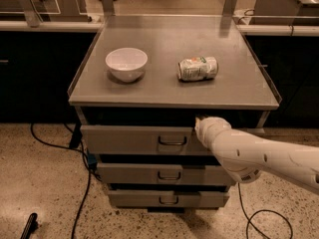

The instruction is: Open top drawer

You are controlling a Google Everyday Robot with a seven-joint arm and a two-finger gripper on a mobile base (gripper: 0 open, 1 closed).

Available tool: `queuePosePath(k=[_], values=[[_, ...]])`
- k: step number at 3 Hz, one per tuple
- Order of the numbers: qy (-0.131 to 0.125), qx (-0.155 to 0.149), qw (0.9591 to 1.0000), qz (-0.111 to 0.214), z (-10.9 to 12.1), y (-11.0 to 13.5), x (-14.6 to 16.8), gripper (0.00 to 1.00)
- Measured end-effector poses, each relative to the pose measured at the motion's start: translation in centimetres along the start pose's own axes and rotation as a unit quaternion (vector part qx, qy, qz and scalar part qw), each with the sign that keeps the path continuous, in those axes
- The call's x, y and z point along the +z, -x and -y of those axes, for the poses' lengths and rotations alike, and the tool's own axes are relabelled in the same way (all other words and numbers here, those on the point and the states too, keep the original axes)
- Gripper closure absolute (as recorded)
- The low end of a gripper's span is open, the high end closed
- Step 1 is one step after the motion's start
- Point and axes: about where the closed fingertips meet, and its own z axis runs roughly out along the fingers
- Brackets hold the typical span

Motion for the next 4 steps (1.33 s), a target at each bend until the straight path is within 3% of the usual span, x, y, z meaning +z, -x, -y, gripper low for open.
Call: queuePosePath(k=[1,4], values=[[0.019,-0.038,0.9982,-0.044,-0.7,-1.3,-1.4,1.00],[0.036,-0.055,0.9945,-0.082,-0.8,-2.3,-3.3,1.00]])
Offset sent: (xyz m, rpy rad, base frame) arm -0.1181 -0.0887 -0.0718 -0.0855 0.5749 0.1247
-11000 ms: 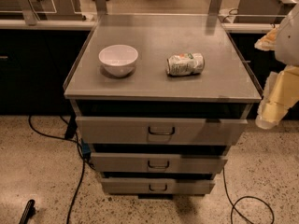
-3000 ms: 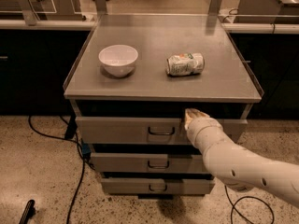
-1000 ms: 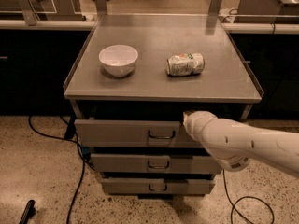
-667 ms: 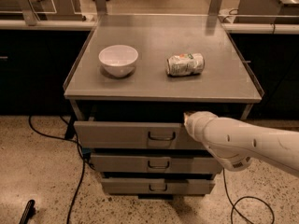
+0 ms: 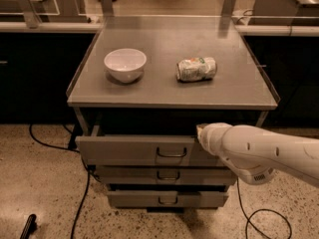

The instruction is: Open top drawer

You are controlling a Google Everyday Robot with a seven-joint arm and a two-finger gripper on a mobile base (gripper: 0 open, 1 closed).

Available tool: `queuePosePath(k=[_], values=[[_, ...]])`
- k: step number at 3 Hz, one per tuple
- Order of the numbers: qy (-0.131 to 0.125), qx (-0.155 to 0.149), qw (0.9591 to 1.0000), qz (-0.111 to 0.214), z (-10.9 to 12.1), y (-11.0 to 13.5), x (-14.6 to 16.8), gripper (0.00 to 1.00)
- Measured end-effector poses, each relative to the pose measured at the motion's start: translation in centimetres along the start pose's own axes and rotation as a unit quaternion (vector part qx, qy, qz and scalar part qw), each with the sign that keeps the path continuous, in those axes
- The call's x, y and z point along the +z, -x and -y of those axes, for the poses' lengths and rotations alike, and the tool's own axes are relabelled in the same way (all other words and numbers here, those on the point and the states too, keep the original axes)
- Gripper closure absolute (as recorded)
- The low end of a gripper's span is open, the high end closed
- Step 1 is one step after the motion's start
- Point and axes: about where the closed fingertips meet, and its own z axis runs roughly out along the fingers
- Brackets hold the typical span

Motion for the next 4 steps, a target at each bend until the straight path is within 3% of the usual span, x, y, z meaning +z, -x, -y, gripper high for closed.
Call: queuePosePath(k=[1,2,3,4], values=[[0.000,0.000,1.0000,0.000,0.0,0.0,0.0,1.00],[0.016,0.012,0.9991,-0.038,0.6,-3.0,-0.8,1.00],[0.016,0.013,0.9990,-0.039,0.7,-2.7,-1.0,1.00],[0.004,-0.008,0.9990,-0.044,1.1,-2.7,-0.8,1.00]])
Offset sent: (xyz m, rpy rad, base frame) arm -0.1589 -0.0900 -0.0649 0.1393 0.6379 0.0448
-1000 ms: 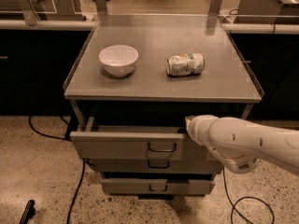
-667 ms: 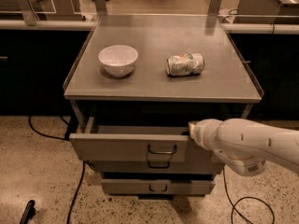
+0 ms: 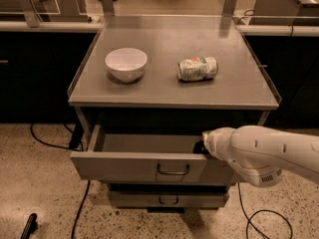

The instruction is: Open top drawer

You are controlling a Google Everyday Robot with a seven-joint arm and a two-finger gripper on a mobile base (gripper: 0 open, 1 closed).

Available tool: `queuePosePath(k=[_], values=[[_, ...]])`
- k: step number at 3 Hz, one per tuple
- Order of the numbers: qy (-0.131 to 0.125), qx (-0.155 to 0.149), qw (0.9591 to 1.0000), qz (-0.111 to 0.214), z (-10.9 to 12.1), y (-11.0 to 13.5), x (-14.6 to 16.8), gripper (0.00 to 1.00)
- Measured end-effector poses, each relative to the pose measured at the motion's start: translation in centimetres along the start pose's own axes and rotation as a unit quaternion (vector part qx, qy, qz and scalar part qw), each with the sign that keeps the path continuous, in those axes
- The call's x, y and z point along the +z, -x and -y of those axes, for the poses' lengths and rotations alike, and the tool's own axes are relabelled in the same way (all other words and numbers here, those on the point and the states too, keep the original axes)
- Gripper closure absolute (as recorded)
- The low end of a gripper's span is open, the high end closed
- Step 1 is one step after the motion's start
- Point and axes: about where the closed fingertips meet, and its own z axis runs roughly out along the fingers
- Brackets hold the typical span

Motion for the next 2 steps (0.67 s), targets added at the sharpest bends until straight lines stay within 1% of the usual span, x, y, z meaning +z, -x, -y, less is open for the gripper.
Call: queuePosePath(k=[1,2], values=[[-0.020,-0.028,0.9991,-0.026,1.0,-1.9,-0.1,1.00],[-0.018,-0.033,0.9983,-0.044,1.2,-3.4,-0.3,1.00]])
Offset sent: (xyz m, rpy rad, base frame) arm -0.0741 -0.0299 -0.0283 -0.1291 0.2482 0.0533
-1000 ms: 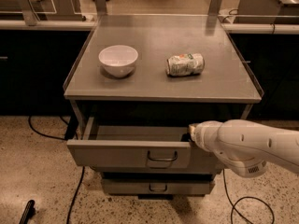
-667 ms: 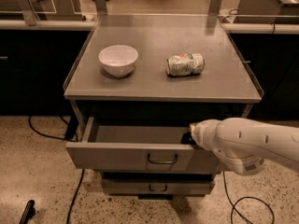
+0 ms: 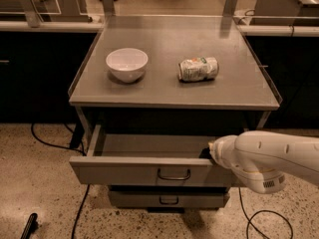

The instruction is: Open top drawer

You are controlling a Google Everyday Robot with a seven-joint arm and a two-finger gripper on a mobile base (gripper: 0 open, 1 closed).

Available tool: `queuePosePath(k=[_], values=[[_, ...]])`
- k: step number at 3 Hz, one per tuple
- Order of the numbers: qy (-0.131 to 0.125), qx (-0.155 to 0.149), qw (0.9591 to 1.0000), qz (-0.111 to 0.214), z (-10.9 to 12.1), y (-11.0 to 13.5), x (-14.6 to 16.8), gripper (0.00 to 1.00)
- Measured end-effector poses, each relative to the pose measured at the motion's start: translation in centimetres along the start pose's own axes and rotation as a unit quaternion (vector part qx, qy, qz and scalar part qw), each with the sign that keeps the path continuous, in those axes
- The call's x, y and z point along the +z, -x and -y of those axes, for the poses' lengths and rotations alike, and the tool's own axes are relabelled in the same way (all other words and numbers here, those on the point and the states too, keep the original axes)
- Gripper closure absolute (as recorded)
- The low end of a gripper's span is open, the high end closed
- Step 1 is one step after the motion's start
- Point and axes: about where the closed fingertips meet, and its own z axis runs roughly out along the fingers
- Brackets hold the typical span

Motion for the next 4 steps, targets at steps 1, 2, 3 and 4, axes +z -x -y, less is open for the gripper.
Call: queuePosePath(k=[1,2,3,4], values=[[0.009,-0.003,0.9999,-0.012,-0.5,-1.3,-0.6,1.00],[0.009,-0.003,0.9999,-0.012,-0.5,-1.2,-0.8,1.00],[0.012,-0.008,0.9997,-0.019,-0.7,-2.2,-1.4,1.00],[0.012,-0.008,0.9997,-0.019,-0.7,-2.1,-1.5,1.00]])
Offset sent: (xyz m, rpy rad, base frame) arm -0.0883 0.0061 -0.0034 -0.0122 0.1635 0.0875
